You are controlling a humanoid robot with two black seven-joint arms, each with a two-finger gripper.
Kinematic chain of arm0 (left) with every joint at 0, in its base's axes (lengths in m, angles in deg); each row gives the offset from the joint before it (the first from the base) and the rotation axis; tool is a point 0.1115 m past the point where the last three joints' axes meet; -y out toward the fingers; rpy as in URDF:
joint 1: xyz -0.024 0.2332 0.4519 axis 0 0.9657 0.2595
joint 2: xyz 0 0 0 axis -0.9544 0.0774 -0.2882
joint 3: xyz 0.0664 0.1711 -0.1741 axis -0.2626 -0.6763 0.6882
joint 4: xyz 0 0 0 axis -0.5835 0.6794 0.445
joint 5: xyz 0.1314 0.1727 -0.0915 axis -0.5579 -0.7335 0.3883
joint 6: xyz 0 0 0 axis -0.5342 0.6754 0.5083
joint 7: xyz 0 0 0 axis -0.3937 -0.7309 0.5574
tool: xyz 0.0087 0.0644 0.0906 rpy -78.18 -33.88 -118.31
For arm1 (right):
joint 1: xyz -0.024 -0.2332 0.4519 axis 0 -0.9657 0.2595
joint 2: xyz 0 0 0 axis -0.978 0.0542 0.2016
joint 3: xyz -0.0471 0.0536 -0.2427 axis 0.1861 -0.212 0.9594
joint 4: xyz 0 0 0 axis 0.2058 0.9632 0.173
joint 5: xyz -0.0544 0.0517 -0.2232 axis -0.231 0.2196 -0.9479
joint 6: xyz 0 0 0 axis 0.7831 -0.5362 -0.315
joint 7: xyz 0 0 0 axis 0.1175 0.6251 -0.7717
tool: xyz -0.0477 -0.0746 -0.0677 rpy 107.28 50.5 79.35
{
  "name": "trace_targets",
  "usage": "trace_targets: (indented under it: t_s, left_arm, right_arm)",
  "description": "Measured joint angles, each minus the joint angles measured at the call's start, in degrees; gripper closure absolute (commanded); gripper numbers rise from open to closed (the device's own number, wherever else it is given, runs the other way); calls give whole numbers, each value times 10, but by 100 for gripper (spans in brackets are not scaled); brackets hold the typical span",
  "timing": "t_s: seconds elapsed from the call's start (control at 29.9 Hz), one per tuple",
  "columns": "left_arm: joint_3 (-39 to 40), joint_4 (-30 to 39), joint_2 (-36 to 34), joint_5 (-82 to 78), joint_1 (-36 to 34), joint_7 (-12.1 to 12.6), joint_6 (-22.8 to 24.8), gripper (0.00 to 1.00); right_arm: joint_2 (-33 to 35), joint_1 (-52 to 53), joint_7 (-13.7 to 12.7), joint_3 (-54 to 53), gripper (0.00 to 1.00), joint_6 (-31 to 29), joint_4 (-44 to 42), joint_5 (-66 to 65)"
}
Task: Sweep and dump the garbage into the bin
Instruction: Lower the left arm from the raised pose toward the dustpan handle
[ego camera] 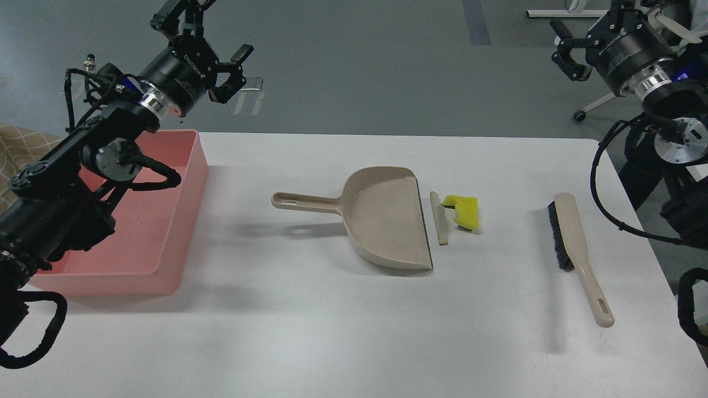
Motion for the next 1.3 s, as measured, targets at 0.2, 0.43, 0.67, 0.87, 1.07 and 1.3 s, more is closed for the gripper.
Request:
trace_targets:
  t_s: [0.2,0.43,0.67,0.87,1.07,1.3]
  left_arm:
    - [-5,-5,-2,0,4,1,-8,2]
    - [3,-30,-2,4,1,-1,-15,2]
    - [6,-62,-1,13,-19,-1,-6,2]
    - [6,-72,1,13,-21,-2,-28,2]
    - [5,-37,-2,12,-12,-1,-36,2]
    - [15,110,-56,27,50,-3,-37,2]
  right_arm:
    - [-9,1,-2,-1,0,0,-1,1]
    - [-9,3,-7,-5,0,0,0,7]
    - [-6,3,-3,-7,0,0,1,8]
    - [-10,-1,-1,-5,0,0,1,6]
    - [-12,-4,-1,-5,0,0,2,6]
    - [-3,-10,2,-5,0,0,12,6]
